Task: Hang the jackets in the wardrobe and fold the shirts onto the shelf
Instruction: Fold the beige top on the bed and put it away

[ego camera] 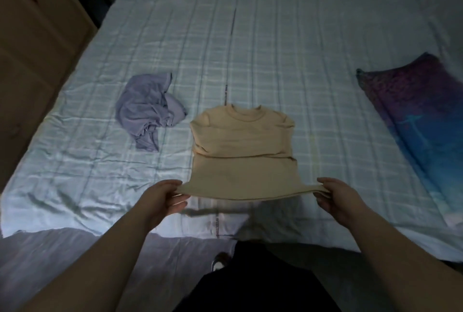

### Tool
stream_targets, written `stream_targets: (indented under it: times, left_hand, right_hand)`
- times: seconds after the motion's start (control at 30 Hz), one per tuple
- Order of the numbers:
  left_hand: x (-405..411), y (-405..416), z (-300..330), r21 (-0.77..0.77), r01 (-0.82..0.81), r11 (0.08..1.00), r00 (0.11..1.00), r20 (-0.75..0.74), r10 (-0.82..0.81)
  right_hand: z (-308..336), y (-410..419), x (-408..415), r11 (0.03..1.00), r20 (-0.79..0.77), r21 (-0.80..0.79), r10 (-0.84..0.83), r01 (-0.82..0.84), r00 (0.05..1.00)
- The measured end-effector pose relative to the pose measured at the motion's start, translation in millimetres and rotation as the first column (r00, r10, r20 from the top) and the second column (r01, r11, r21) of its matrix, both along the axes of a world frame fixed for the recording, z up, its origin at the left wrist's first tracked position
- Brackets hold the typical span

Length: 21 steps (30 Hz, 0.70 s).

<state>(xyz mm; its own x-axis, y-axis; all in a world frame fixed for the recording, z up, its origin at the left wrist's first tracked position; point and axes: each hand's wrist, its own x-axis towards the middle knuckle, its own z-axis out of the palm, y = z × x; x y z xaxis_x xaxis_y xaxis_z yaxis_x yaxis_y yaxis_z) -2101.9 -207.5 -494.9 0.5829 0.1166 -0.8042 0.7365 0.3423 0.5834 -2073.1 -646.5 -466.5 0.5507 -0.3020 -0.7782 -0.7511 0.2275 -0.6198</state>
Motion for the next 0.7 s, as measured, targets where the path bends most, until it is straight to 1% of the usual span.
stream_targets:
  times: [0.1,0.17,0.33,0.5,0.63,0.7]
  left_hand:
    - [60,-5,10,-0.085,-0.053,0.995,0.997,0.054,0.058]
    - [102,-8,15,-0.103,-0.081,0.991,0.993,0.078,0.089]
    - [207,-12,5,-0.087,-0.121,0.989,0.984,0.122,0.131]
    - [300,-21,-51,-0.051,-0.149,0.988,0.982,0.11,0.154]
    - [351,-39,-117,-0.052,-0.175,0.983,0.976,0.126,0.18]
    - [364,-50,-152,0.033,-0.243,0.969,0.957,0.173,0.234]
  right_hand:
    - [3,1,61,0.987,0.043,0.107,-0.128,0.123,0.991]
    - [4,3,104,0.977,0.044,0.153,-0.157,0.149,0.987]
    - [-20,10,207,0.952,0.022,0.226,-0.217,0.207,0.976]
    - [-85,16,300,0.951,0.053,0.246,-0.206,0.187,0.977]
    - [-159,14,348,0.903,0.014,0.359,-0.26,0.237,0.966]
    - [-191,17,358,0.912,0.066,0.338,-0.27,0.233,0.961]
